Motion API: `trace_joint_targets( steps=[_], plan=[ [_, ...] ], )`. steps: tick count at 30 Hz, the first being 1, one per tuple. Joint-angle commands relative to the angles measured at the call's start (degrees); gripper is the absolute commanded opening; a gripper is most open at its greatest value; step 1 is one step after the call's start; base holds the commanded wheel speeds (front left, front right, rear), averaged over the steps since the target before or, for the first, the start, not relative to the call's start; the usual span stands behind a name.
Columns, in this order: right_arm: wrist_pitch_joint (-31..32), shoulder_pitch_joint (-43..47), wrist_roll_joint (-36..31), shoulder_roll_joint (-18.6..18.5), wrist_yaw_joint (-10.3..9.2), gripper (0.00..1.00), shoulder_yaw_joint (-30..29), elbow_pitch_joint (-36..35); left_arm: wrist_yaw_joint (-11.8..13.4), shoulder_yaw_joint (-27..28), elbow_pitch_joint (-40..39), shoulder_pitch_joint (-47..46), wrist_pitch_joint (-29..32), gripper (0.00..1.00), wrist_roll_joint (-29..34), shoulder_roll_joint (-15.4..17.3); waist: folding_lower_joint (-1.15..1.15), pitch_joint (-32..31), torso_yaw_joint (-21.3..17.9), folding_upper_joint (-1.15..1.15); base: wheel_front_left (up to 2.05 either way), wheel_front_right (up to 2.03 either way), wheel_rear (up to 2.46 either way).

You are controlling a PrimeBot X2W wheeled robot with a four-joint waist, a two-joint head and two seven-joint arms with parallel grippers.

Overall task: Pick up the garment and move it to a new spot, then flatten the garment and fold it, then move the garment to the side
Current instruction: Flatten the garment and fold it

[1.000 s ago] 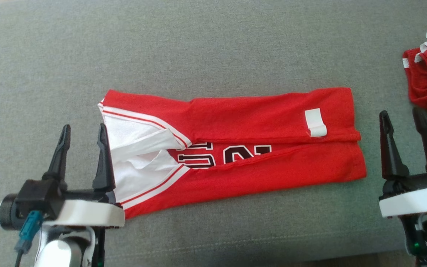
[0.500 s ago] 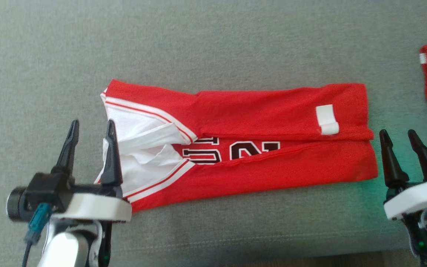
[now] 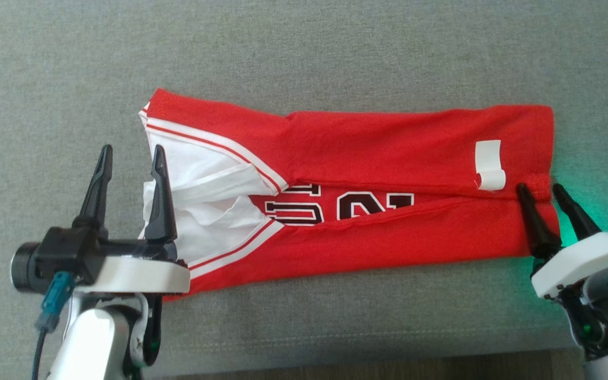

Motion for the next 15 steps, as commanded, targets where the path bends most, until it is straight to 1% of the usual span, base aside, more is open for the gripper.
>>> trace_joint_targets(
  steps=[1, 6, 7, 8, 9, 15],
  plan=[
    [1.3, 0.4, 0.5, -0.8, -0.04, 1.00, 1.2, -1.5, 0.4, 1.8, -1.5, -2.0, -0.6, 1.00, 0.5, 0.4, 0.00, 0.2, 0.0, 0.00, 0.00, 0.00, 0.00],
    [5.9, 1.1, 1.8, -0.5, -0.04, 1.00, 1.9, -3.0, 0.6, 1.9, -1.1, -2.5, -1.0, 1.00, 0.6, 0.5, 0.00, 0.8, 0.0, 0.00, 0.00, 0.00, 0.00],
    [7.0, 1.3, 2.3, -0.4, -0.04, 0.80, 1.9, -3.4, 0.6, 1.9, -1.1, -2.6, -1.1, 1.00, 0.6, 0.5, 0.00, 0.8, 0.1, 0.00, 0.00, 0.00, 0.00],
    [8.0, 1.6, 2.3, -0.4, -0.04, 0.44, 1.9, -3.8, 0.7, 1.9, -1.0, -2.7, -1.2, 1.00, 0.6, 0.5, 0.00, 0.9, 0.1, 0.00, 0.00, 0.00, 0.00],
    [8.8, 1.8, 2.7, -0.2, -0.04, 0.00, 1.7, -4.4, 0.7, 1.9, -1.0, -2.8, -1.2, 1.00, 0.6, 0.5, 0.00, 0.9, 0.1, 0.00, 0.00, 0.00, 0.00],
    [10.7, 2.5, 4.3, 0.2, -0.04, 0.00, 0.0, -7.3, 1.1, 2.0, -0.6, -3.0, -1.6, 1.00, 0.5, 0.6, 0.00, 0.5, 0.2, 0.00, 0.00, 0.00, 0.00]
  ],
)
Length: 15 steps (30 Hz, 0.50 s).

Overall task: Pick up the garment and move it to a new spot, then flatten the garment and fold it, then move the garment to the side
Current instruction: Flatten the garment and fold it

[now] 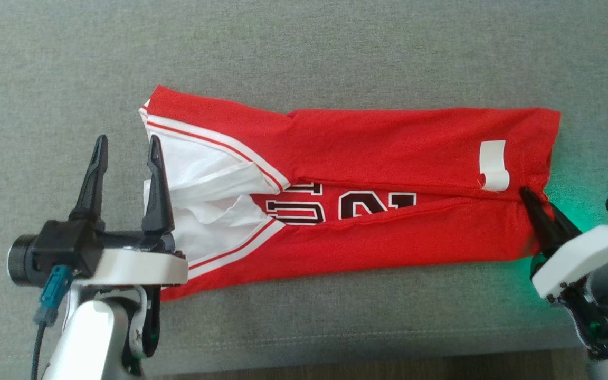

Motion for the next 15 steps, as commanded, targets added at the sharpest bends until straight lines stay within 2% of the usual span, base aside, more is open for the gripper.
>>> trace_joint_targets(
  steps=[1, 6, 11, 15],
  plan=[
    [0.4, 1.5, 1.3, -0.2, -0.04, 0.00, 0.5, -2.1, 0.5, 2.0, -1.7, -1.2, -0.6, 1.00, 0.5, 0.6, 0.00, -0.4, 0.0, 0.00, 0.00, 0.00, 0.00],
    [-0.5, 1.8, 2.4, -1.4, -0.04, 0.00, -2.2, -4.1, 0.8, 2.1, -1.8, -0.8, -0.8, 1.00, 0.3, 0.6, 0.00, -1.3, -0.3, 0.00, 0.00, 0.00, 0.00],
    [-1.1, 2.4, 2.8, -5.1, -0.04, 0.00, -8.9, -4.6, 1.1, 2.2, -2.0, 0.0, -0.7, 1.00, 0.0, 0.9, 0.00, -3.0, -0.7, 0.00, 0.00, 0.00, 0.00],
    [-1.3, 2.8, 2.9, -8.9, -0.04, 0.00, -11.0, -3.6, 1.2, 2.1, -1.9, 0.4, -0.6, 1.00, -0.3, 0.9, 0.00, -4.2, -0.8, 0.00, 0.00, 0.00, 0.00]
  ],
)
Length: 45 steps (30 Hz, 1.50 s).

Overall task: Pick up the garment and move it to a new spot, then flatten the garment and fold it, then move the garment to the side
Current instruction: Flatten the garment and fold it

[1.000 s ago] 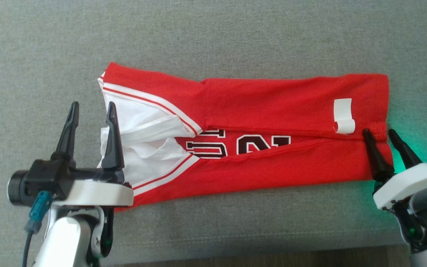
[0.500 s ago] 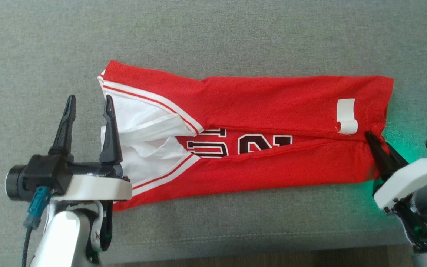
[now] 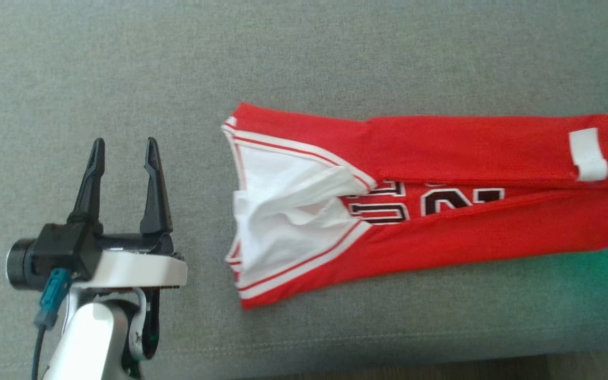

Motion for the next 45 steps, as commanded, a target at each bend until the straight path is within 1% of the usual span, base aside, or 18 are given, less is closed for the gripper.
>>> trace_joint_targets(
  steps=[1, 5, 9, 11, 13, 17, 21, 24, 27, 30, 37, 38, 39, 44, 45],
  plan=[
    [-0.9, 1.0, 0.1, -3.1, -0.04, 0.00, 0.0, -1.5, 0.2, 2.0, -1.8, 0.1, -0.1, 1.00, -0.3, 0.9, 0.00, -0.7, 0.0, 0.00, 0.00, 0.00, 0.00],
    [-1.0, 0.3, -0.2, -5.2, -0.04, 0.00, 2.2, -2.3, 0.3, 1.9, -1.5, 0.6, 0.0, 1.00, -0.6, 1.0, 0.00, -2.4, -0.2, 0.00, 0.00, 0.00, 0.00],
    [-0.7, -2.0, -2.7, -5.7, -0.04, 0.00, 7.7, -7.4, 0.2, 1.6, -1.5, 1.1, 0.3, 1.00, -0.7, 1.2, 0.00, -4.0, -0.6, 0.00, 0.00, 0.00, 0.00],
    [0.0, -3.6, -4.4, -5.3, -0.04, 0.00, 11.5, -10.6, 0.3, 1.5, -1.7, 1.4, 0.5, 1.00, -0.8, 1.3, 0.00, -4.7, -0.7, 0.00, 0.00, 0.00, 0.00],
    [0.7, -5.5, -5.0, -4.0, -0.04, 0.00, 15.6, -12.9, 0.2, 1.3, -1.9, 1.5, 0.7, 1.00, -0.8, 1.4, 0.00, -5.2, -0.8, 0.00, 0.00, 0.00, 0.00],
    [1.5, -9.4, -5.3, -1.1, -0.04, 0.00, 26.4, -14.3, 0.1, 1.0, -2.0, 1.6, 1.1, 1.00, -0.9, 1.6, 0.00, -5.9, -0.4, 0.00, 0.00, 0.00, 0.00],
    [0.9, -12.5, -3.1, 4.2, -0.04, 0.00, 36.5, -11.0, 0.0, 0.5, -2.2, 1.5, 1.3, 1.00, -0.9, 1.7, 0.00, -5.9, 0.3, 0.00, 0.00, 0.00, 0.00],
    [-0.8, -13.6, -1.3, 9.1, -0.04, 0.00, 41.7, -6.7, -0.2, 0.1, -2.0, 1.3, 1.4, 1.00, -1.0, 1.6, 0.00, -5.7, 1.0, 0.00, 0.00, 0.00, 0.00],
    [-1.9, -14.2, 0.5, 12.2, -0.04, 0.00, 45.4, -1.7, -0.3, -0.3, -1.8, 1.2, 1.3, 1.00, -1.2, 1.4, 0.00, -5.3, 1.7, 0.00, 0.00, 0.00, 0.00],
    [-3.8, -14.9, 1.3, 13.6, -0.04, 0.00, 47.8, 2.4, -0.4, -0.8, -1.6, 0.7, 1.0, 1.00, -1.2, 1.1, 0.00, -4.5, 2.5, 0.00, 0.00, 0.00, 0.00],
    [-8.1, -16.4, 3.3, 14.7, -0.04, 0.00, 48.5, 8.6, -0.6, -1.1, -0.6, -0.3, 0.4, 1.00, -1.3, 0.9, 0.00, -3.2, 3.0, 0.00, 0.00, 0.00, 0.00],
    [-9.4, -16.7, 3.5, 14.7, -0.04, 0.54, 48.5, 9.1, -0.7, -1.1, -0.4, -0.5, 0.3, 1.00, -1.4, 0.9, 0.00, -3.0, 3.0, 0.00, 0.00, 0.00, 0.00],
    [-10.3, -17.1, 3.6, 14.8, -0.04, 1.00, 48.6, 9.7, -0.7, -1.2, -0.2, -0.6, 0.2, 1.00, -1.4, 0.9, 0.00, -2.9, 3.0, 0.00, 0.00, 0.00, 0.00],
    [-18.3, -19.7, 4.8, 14.8, -0.04, 1.00, 50.7, 8.5, -0.8, -1.1, 0.6, -1.3, -0.1, 1.00, -1.5, 1.1, 0.00, -2.5, 2.7, 0.00, 0.00, 0.00, 0.00],
    [-21.6, -20.8, 4.1, 14.8, -0.04, 1.00, 50.6, 8.0, -0.8, -1.1, 0.8, -1.5, -0.2, 1.00, -1.6, 1.2, 0.00, -2.4, 2.5, 0.00, 0.00, 0.00, 0.00]
  ],
)
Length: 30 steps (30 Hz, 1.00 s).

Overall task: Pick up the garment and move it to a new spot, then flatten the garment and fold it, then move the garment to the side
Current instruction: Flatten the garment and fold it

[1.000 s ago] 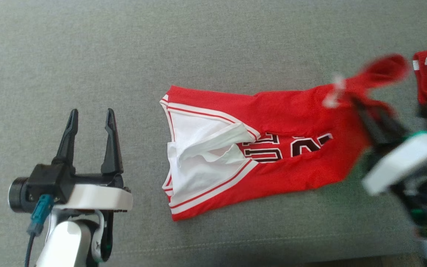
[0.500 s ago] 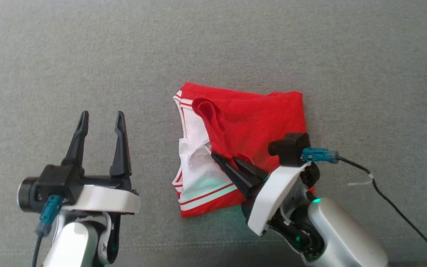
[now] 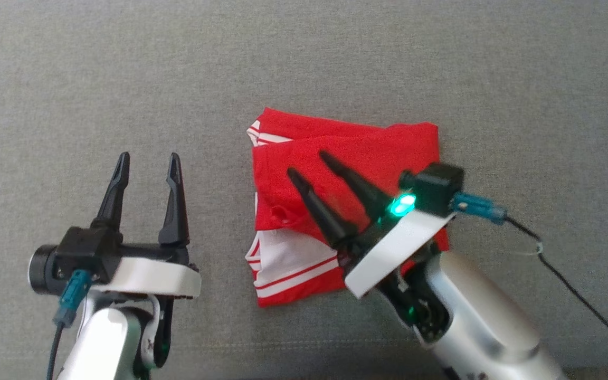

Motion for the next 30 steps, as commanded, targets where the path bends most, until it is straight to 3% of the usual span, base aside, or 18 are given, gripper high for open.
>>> trace_joint_targets(
  steps=[1, 8, 14, 17, 21, 30],
  plan=[
    [-1.5, -1.2, -0.6, 1.3, -0.04, 1.00, 0.4, -2.3, -0.2, 1.9, -1.4, -2.0, -0.7, 1.00, -0.1, 0.7, 0.00, 0.0, -0.2, 0.00, 0.00, 0.00, 0.00],
    [-7.6, -1.7, -7.0, -4.2, -0.04, 1.00, -9.3, -4.6, 0.2, 2.5, -1.0, -1.9, -1.0, 1.00, -0.3, 1.3, 0.00, -0.3, -1.7, 0.00, 0.00, 0.00, 0.00],
    [-7.2, 4.2, -12.7, -10.7, -0.04, 1.00, -23.1, -9.4, 0.6, 3.0, -1.3, -1.3, -0.8, 1.00, -0.5, 2.1, 0.00, -1.4, -3.3, 0.00, 0.00, 0.00, 0.00],
    [-5.8, 8.8, -14.6, -12.3, -0.04, 1.00, -29.7, -12.1, 0.8, 3.4, -1.6, -1.0, -0.5, 1.00, -0.5, 2.6, 0.00, -2.0, -3.8, 0.00, 0.00, 0.00, 0.00],
    [-3.3, 15.8, -16.7, -11.6, -0.04, 1.00, -37.7, -16.6, 1.1, 3.7, -2.0, -0.4, 0.0, 1.00, -0.6, 3.4, 0.00, -3.3, -4.0, 0.00, 0.00, 0.00, 0.00],
    [0.0, 21.3, -18.4, -8.7, -0.04, 1.00, -38.7, -20.3, 1.7, 3.8, -2.0, 2.4, 1.0, 1.00, -1.0, 4.2, 0.00, -7.5, -3.6, 0.00, 0.00, 0.00, 0.00]
  ],
)
